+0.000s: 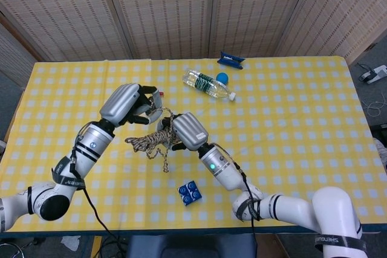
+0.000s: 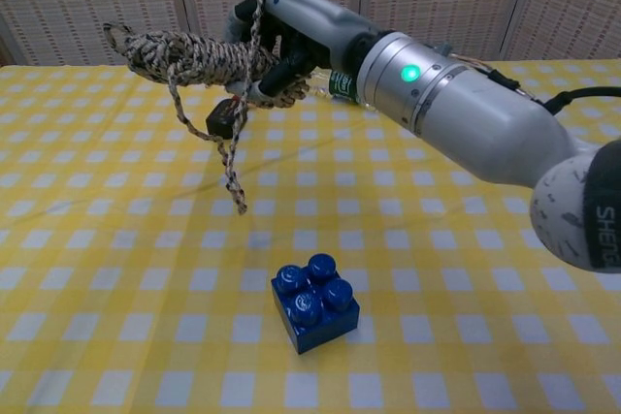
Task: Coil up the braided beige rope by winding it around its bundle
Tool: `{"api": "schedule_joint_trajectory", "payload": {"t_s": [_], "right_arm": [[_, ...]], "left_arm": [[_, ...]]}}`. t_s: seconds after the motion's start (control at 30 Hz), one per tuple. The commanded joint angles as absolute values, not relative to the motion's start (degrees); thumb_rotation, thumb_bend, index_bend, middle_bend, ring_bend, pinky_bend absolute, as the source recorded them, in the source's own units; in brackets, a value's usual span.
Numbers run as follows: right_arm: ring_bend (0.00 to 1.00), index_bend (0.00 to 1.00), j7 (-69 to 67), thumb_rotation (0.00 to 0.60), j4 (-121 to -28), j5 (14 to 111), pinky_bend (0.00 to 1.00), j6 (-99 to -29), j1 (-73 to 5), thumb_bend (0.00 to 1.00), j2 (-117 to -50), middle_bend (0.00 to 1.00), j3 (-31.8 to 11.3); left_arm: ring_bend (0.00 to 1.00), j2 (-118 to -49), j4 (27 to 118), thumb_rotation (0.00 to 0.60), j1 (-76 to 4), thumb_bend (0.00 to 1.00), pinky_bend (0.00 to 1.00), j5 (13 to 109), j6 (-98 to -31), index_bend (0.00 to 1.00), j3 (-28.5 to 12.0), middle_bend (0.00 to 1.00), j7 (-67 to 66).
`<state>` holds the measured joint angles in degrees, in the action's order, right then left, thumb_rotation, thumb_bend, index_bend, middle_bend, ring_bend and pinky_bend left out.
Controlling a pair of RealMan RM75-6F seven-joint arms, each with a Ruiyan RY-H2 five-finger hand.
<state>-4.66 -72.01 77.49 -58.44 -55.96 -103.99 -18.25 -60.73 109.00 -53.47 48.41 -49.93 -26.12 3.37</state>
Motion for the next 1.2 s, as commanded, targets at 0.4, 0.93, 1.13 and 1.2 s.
{"api": "schedule_joint_trajectory", "payload": {"t_s": [0.4, 0.93, 1.13, 1.2], "right_arm": [[0.52, 0.79, -22.45, 0.6, -72.66, 86.89, 0.58, -66.77, -51.73, 0.43, -99.64, 0.66, -14.17], [0.54, 0.8, -29.3, 0.6, -76.74, 87.57, 0.59, -74.56, -48.56, 0.43, -95.04, 0.67, -17.45], [0.55, 0.8, -30.62, 0.6, -77.89, 87.42, 0.59, -76.54, -48.26, 0.43, -94.56, 0.67, -19.02], [0.55, 0.8, -30.68, 0.6, -78.06, 87.35, 0.59, -77.26, -48.1, 0.43, -94.62, 0.67, -19.4]], "left_arm": [[1.0, -61.67, 98.67, 0.6, -52.53, 0.39, 1.0, 39.71, -45.86, 0.78, -21.57, 1.0, 4.26], [1.0, -63.09, 92.64, 0.6, -47.64, 0.39, 1.0, 39.74, -45.44, 0.78, -15.18, 1.0, 3.18], [1.0, -63.52, 91.04, 0.6, -46.7, 0.39, 1.0, 37.93, -44.92, 0.78, -13.68, 1.0, 2.08], [1.0, -63.74, 90.34, 0.6, -46.51, 0.39, 1.0, 37.44, -44.82, 0.78, -13.22, 1.0, 1.53]]}}
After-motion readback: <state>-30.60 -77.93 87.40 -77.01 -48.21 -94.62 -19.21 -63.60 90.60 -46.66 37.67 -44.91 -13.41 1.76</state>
